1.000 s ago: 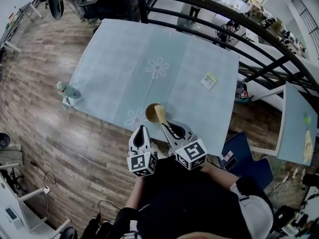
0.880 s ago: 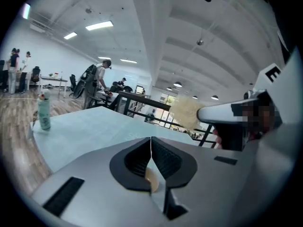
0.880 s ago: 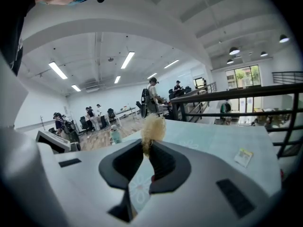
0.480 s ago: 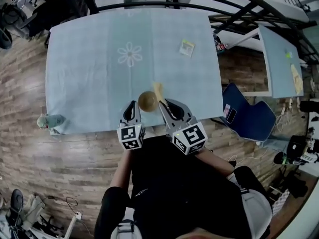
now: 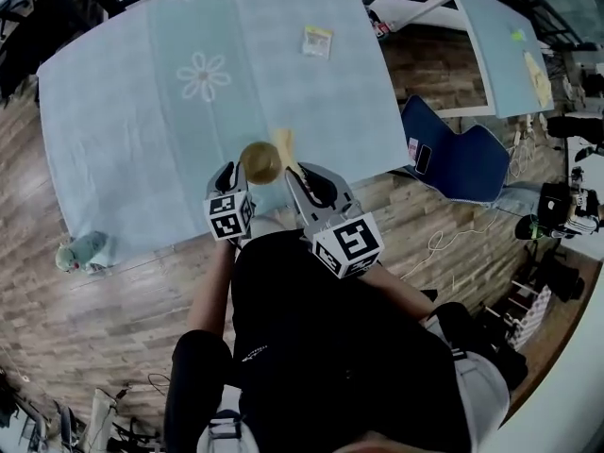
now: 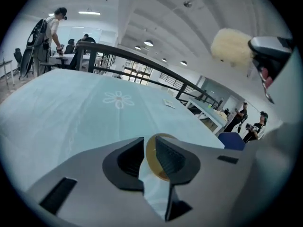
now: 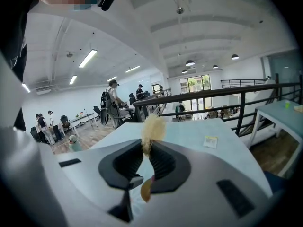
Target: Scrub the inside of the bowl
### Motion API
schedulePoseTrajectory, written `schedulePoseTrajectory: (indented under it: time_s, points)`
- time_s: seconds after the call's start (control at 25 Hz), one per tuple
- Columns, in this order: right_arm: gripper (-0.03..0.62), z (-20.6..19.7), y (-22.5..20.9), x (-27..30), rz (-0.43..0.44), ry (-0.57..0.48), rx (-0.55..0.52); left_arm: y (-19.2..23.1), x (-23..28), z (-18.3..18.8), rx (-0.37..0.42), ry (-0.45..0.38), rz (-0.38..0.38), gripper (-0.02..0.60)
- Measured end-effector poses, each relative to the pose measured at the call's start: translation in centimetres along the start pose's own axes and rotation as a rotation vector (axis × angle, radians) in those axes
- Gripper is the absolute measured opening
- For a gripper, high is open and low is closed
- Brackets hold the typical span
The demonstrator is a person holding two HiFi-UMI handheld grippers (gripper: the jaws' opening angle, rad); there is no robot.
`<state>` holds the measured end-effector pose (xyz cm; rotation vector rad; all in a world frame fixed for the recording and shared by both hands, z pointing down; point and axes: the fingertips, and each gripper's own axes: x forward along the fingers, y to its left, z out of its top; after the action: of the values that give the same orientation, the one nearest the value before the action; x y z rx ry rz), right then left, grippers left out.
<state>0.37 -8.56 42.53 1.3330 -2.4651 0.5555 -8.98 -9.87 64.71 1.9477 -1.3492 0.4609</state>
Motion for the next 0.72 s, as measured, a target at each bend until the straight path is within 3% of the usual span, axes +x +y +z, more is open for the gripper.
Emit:
schedulePoseTrajectory:
  time_s: [0.08, 0.56, 0.72]
  points:
    - [0.046, -0.4, 0.1, 0.1, -0.01, 0.012, 0.005, 0.4, 0.8, -0.7, -0.028, 0.029, -0.007, 0.103]
    - [0.044, -1.4, -0.9, -0.2, -0.059, 0.049, 0.03, 0.6, 4.0, -3.3, -0.134, 0.165, -0.039, 0.104]
    - [0.044, -1.4, -0.7, -0.3, -0.053, 0.05, 0.028, 0.6, 4.0, -3.5, -0.112, 0.177, -0.016, 0.037]
